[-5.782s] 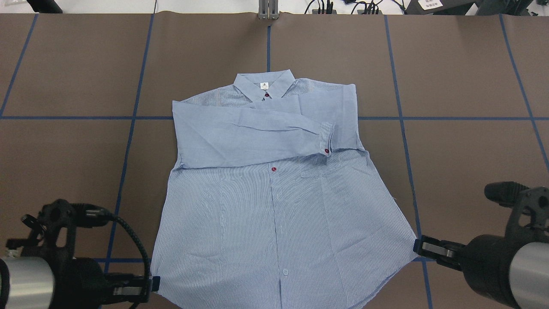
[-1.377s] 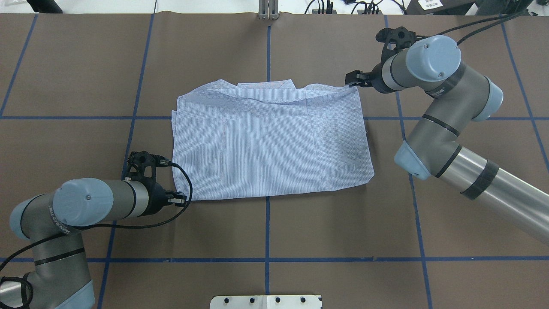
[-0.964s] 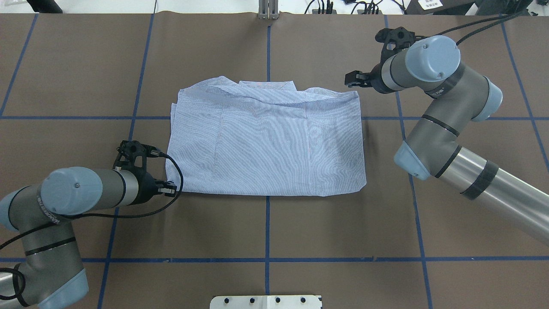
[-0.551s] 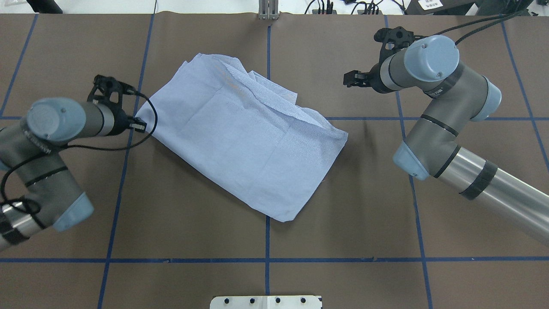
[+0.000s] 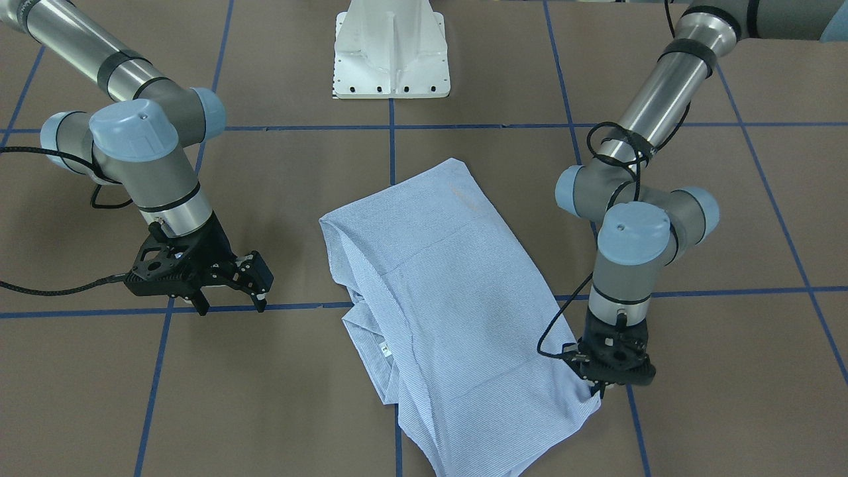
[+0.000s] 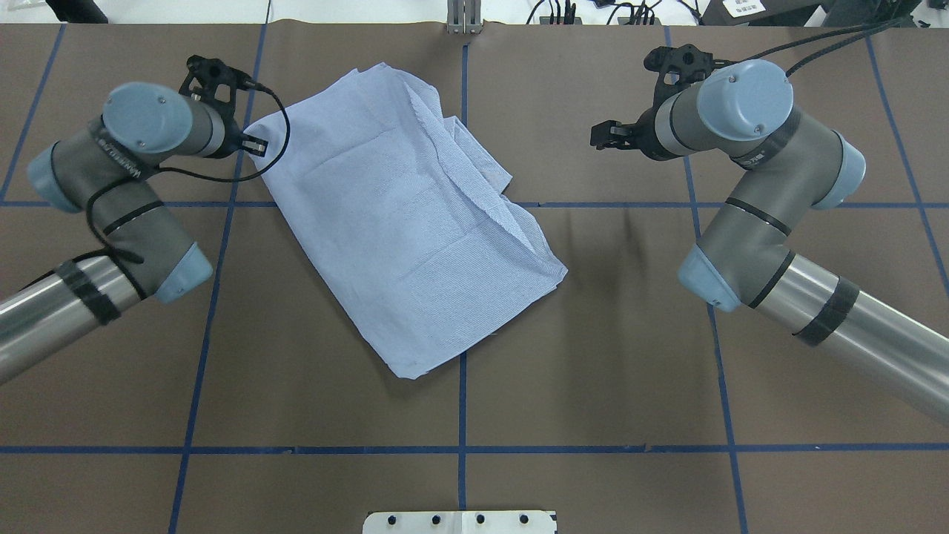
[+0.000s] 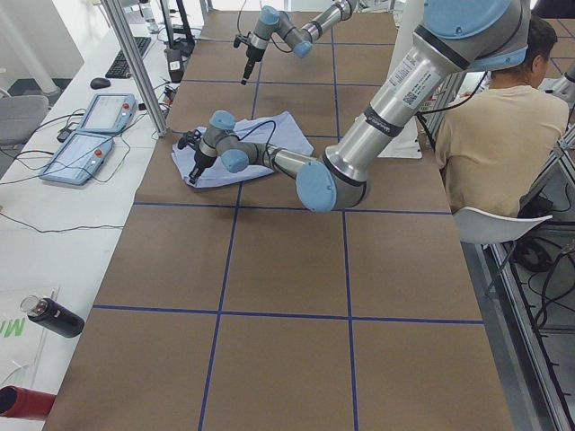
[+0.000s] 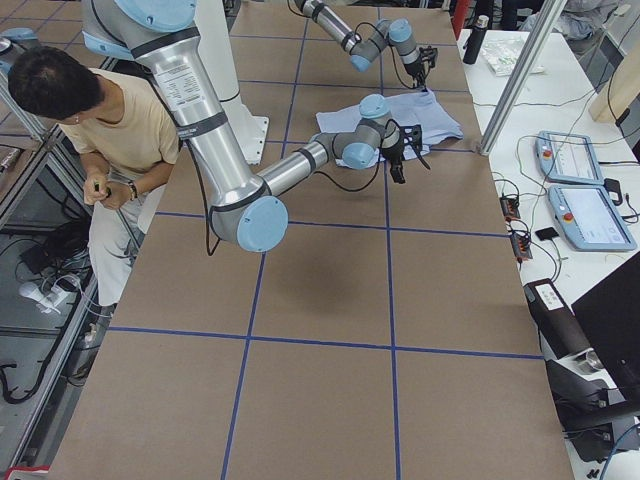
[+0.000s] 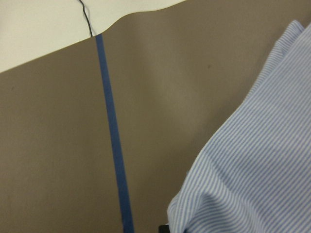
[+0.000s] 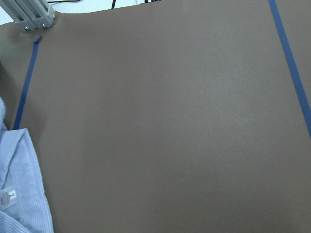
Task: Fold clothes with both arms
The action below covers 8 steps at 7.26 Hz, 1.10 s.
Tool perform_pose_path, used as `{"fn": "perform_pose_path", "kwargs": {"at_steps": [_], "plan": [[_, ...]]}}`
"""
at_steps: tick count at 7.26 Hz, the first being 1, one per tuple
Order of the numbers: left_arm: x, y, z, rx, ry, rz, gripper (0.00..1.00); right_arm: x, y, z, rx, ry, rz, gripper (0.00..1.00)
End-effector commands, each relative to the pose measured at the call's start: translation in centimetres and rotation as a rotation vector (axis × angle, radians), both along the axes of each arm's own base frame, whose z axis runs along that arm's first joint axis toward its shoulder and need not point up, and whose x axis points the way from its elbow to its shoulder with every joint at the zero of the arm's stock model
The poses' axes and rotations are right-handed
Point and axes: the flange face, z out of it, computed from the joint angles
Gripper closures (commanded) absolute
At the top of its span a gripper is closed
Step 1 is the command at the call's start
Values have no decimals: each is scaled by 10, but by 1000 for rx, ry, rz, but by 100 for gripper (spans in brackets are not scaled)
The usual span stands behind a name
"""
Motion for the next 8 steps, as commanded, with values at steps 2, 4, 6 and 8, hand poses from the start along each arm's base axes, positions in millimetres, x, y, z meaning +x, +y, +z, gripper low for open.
{"fn": "perform_pose_path", "kwargs": {"at_steps": [2, 4, 6, 8], "plan": [[25, -29, -49, 13, 79, -25, 30, -24, 34, -28, -29, -61, -3, 1], [-6, 18, -43, 24, 162, 51, 0, -44, 70, -70, -113, -58, 31, 1], [-54, 84, -41, 40, 225, 107, 0, -105, 124, -123, -289, -49, 171, 3], [-73, 116, -31, 39, 254, 102, 0, -143, 167, -135, -446, -70, 287, 13]]}}
